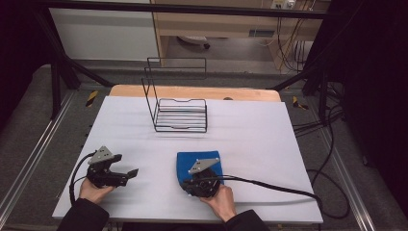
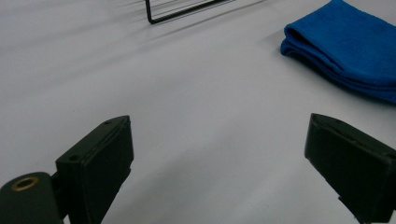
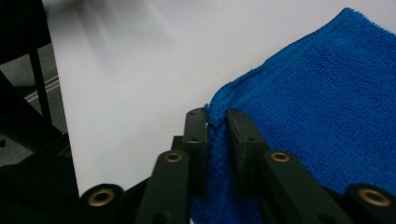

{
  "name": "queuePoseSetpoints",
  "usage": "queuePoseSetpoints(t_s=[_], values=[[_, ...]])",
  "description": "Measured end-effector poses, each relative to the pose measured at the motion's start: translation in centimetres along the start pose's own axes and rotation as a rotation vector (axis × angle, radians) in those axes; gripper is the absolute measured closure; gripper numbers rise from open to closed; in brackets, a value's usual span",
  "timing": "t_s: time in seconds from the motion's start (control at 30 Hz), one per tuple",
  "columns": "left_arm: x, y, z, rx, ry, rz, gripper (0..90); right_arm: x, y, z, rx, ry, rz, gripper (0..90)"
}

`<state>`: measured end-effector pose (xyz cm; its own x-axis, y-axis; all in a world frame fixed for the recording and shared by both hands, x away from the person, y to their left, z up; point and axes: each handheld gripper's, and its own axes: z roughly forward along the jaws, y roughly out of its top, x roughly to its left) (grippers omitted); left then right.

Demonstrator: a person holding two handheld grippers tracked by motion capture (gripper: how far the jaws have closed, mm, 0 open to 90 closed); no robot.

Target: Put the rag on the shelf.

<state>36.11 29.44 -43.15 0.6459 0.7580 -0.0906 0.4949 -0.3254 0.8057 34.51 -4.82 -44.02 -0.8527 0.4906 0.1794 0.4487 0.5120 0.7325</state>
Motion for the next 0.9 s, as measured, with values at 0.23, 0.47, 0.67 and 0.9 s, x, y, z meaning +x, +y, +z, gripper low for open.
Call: queuePoseSetpoints(t_s=[0.23, 0.47, 0.67, 0.9], values=[[0.0, 0.0, 0.0, 0.003, 0.000, 0.000, 8.2, 0.0, 0.4, -0.9, -0.038, -0.031, 0.007, 44.3], [-0.1, 0.1, 0.1, 0.006, 0.006, -0.001, 8.0, -1.1, 0.7, -2.8, -0.086, -0.069, 0.043, 22.3], [-0.2, 0.1, 0.3, 0.017, 0.013, -0.006, 7.8, -3.2, 0.1, -4.5, -0.111, -0.131, 0.074, 9.3], [-0.6, 0.5, 0.5, 0.020, 0.001, -0.001, 7.5, -5.5, -1.2, -6.1, -0.106, -0.189, 0.102, 3.4]])
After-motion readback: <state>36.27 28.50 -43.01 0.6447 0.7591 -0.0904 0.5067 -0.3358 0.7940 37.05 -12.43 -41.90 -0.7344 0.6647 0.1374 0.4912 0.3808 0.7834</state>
